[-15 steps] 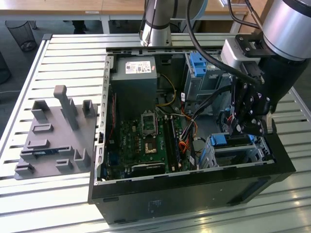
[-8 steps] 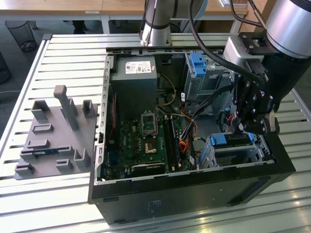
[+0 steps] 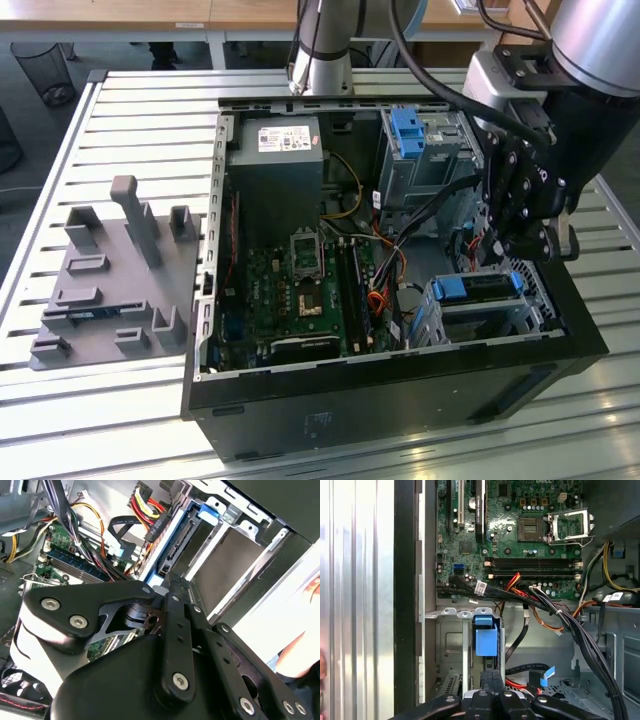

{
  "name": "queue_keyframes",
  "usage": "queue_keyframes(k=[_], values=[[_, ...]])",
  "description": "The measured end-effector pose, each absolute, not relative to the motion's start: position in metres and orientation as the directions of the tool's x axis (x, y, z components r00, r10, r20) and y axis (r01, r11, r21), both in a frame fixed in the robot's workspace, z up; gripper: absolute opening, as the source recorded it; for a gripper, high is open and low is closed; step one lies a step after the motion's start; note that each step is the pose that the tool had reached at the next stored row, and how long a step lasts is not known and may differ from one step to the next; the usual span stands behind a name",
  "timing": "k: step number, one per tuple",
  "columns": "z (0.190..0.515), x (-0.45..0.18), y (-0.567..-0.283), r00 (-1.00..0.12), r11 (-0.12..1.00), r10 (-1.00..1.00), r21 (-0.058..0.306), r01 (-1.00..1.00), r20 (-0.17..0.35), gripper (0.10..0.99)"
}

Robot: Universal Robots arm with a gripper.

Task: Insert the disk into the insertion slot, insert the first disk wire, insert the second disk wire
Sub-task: 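Insert the first disk wire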

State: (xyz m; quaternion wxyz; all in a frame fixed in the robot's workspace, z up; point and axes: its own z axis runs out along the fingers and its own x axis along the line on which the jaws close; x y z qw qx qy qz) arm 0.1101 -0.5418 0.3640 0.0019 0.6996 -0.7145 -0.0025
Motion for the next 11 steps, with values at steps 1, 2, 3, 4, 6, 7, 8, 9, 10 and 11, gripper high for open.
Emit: queue_keyframes(k=[1, 2, 3, 4, 6, 7, 8, 9, 10, 11], values=[[0.364, 0.110, -0.541, -0.022, 0.022, -1.000, 0.006, -1.000, -0.001, 0.106], [0.364, 0.111, -0.540, -0.023, 0.023, -1.000, 0.006, -1.000, -0.002, 0.106], [0.364, 0.111, -0.540, -0.023, 0.023, -1.000, 0.006, -1.000, -0.003, 0.106], [0.364, 0.112, -0.539, -0.023, 0.023, -1.000, 0.006, -1.000, -0.003, 0.106], [0.364, 0.115, -0.537, -0.024, 0.024, -1.000, 0.006, -1.000, -0.004, 0.106], [0.364, 0.117, -0.536, -0.024, 0.024, -1.000, 0.006, -1.000, -0.004, 0.106], [0.364, 0.118, -0.535, -0.024, 0.024, -1.000, 0.006, -1.000, -0.004, 0.106], [0.364, 0.120, -0.534, -0.025, 0.025, -1.000, 0.006, -1.000, -0.005, 0.106], [0.364, 0.121, -0.533, -0.025, 0.025, -1.000, 0.006, -1.000, -0.005, 0.106], [0.364, 0.122, -0.532, -0.026, 0.025, -1.000, 0.006, -1.000, -0.005, 0.106]])
